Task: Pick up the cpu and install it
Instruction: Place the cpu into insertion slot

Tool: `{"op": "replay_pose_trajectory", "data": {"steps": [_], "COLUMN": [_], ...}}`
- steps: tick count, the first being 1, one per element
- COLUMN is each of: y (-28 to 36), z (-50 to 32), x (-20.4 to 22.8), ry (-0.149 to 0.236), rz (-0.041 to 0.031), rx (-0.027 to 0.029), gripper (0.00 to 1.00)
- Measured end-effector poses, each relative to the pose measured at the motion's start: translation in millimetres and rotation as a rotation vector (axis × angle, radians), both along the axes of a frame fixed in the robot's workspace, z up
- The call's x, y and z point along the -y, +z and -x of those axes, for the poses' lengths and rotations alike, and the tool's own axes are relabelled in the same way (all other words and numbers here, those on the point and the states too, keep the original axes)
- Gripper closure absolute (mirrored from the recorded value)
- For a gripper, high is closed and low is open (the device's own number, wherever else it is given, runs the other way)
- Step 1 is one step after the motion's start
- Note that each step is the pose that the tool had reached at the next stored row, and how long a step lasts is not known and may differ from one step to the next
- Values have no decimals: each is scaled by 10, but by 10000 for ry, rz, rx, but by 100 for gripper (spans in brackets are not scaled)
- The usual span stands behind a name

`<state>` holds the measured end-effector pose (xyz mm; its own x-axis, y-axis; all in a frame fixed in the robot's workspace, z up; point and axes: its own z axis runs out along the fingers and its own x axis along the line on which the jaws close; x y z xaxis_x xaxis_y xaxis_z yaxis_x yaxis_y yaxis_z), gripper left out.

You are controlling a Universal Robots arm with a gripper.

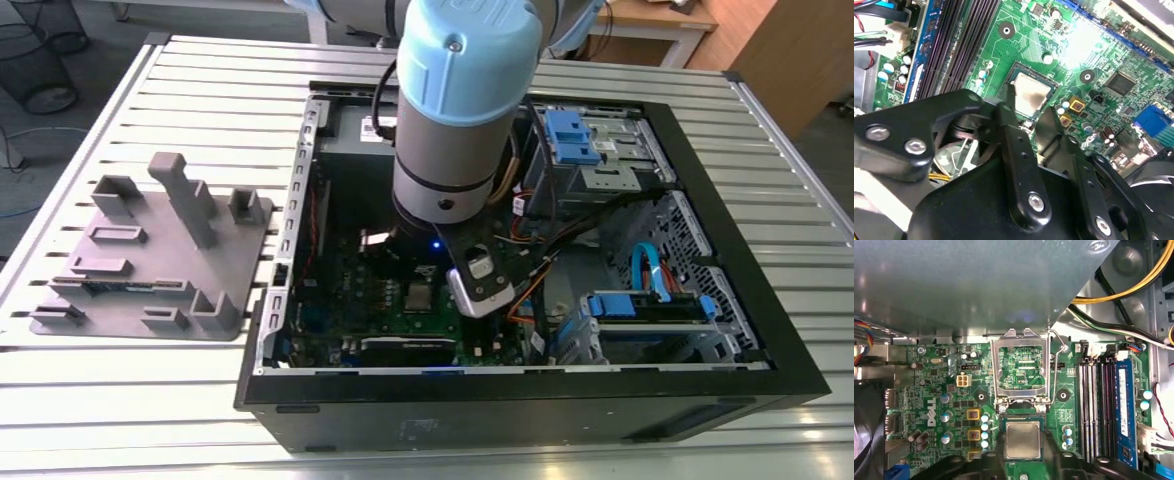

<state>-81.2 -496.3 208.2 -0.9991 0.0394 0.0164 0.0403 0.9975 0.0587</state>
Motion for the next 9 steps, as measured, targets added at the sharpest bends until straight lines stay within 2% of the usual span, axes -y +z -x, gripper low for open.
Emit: {"op": "replay_pose_trajectory", "data": {"steps": [1,2,4,5,7,9], "y": [2,4,8,10,14,18], "z": [0,0,0,0,0,0], "x": [0,0,0,0,0,0], "ry": [0,0,-1,0,-1,-1], "rz": [-1,0,0,0,0,0], "rx": [0,0,0,0,0,0], "gripper": [62,62,74,74,86,89]}}
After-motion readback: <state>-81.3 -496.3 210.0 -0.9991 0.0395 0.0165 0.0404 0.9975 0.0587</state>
